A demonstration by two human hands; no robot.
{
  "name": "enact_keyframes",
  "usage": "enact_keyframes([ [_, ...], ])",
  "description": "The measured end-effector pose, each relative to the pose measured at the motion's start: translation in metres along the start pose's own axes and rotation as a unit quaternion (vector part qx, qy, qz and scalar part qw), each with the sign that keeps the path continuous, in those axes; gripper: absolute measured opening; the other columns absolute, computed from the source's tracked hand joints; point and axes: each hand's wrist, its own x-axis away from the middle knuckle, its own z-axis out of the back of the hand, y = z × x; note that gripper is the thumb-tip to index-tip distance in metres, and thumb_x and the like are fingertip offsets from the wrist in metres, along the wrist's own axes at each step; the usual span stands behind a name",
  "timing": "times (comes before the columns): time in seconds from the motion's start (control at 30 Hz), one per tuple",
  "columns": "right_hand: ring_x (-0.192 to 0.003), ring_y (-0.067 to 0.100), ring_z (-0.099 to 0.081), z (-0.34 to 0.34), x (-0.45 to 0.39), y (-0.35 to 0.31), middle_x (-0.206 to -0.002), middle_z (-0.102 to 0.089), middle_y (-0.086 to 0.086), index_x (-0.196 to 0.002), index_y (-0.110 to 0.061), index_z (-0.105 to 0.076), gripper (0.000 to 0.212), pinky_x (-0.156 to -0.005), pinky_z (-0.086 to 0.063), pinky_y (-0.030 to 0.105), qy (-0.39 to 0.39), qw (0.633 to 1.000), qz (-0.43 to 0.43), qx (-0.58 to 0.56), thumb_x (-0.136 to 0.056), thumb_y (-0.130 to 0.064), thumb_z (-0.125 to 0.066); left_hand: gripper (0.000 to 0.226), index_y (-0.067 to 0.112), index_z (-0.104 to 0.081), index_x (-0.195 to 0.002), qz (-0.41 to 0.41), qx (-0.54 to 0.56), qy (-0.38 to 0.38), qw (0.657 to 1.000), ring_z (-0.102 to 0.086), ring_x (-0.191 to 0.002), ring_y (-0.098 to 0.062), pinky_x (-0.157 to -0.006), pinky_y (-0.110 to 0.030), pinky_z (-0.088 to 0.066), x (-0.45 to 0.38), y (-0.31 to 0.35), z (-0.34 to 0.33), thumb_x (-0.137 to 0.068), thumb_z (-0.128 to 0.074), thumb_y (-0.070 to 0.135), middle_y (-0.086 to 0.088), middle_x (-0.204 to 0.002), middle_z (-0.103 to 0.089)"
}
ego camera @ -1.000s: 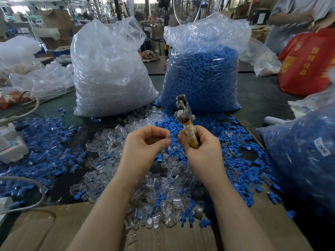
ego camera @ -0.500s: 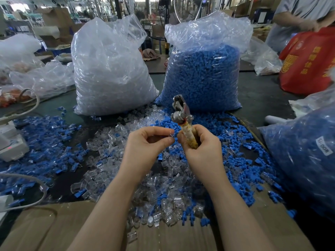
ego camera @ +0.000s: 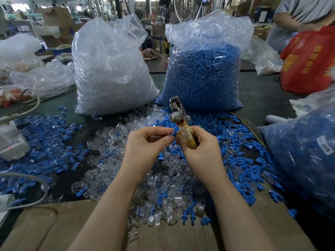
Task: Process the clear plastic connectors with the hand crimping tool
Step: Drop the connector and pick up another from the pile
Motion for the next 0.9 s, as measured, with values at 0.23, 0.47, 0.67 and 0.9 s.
enact_keyframes([
  [0.23,-0.054,0.001,-0.048,-0.001,0.0,0.0,-0.064,-0.061,-0.013,-0.087,-0.022,-0.066,0.007,-0.05,-0.039,0.018,-0.018,1.0,-0.007,0.001,-0.093,-0.024,-0.067,0.023,0.02,-0.075,-0.087,0.006,0.025,0.016,1.0,-0.073,-0.081,-0.009,-0.072,-0.016,-0.055,-0.002,-0.003,-0.002,-0.08,-0.076,-0.002,0.005,-0.083,-0.077],
  [0.47,-0.06,0.022,-0.055,0.002,0.0,0.001,-0.071,-0.064,0.007,-0.085,-0.019,-0.066,0.011,-0.059,-0.047,0.043,0.002,1.0,-0.026,0.008,-0.094,-0.026,-0.065,0.026,0.016,-0.071,-0.098,0.035,0.099,0.03,0.994,-0.071,-0.084,-0.014,-0.076,-0.023,-0.058,-0.003,-0.007,0.0,-0.08,-0.075,-0.002,-0.002,-0.087,-0.076],
  [0.67,-0.066,0.023,-0.059,0.009,-0.001,0.006,-0.071,-0.065,-0.004,-0.085,-0.027,-0.065,0.008,-0.066,-0.052,0.046,-0.027,0.998,-0.051,0.027,-0.092,-0.023,-0.067,0.027,0.012,-0.069,-0.101,0.042,0.149,0.045,0.987,-0.072,-0.091,-0.023,-0.08,-0.027,-0.058,-0.006,-0.008,0.003,-0.08,-0.074,-0.003,-0.009,-0.093,-0.076],
  [0.9,-0.058,0.018,-0.05,0.012,-0.002,0.01,-0.065,-0.054,-0.007,-0.08,-0.029,-0.053,0.015,-0.059,-0.048,0.046,-0.111,0.985,-0.067,0.117,-0.088,-0.027,-0.066,0.031,0.013,-0.063,-0.107,-0.013,0.174,0.048,0.983,-0.069,-0.083,-0.012,-0.075,-0.023,-0.057,-0.01,-0.009,0.01,-0.083,-0.069,-0.005,0.001,-0.086,-0.074],
])
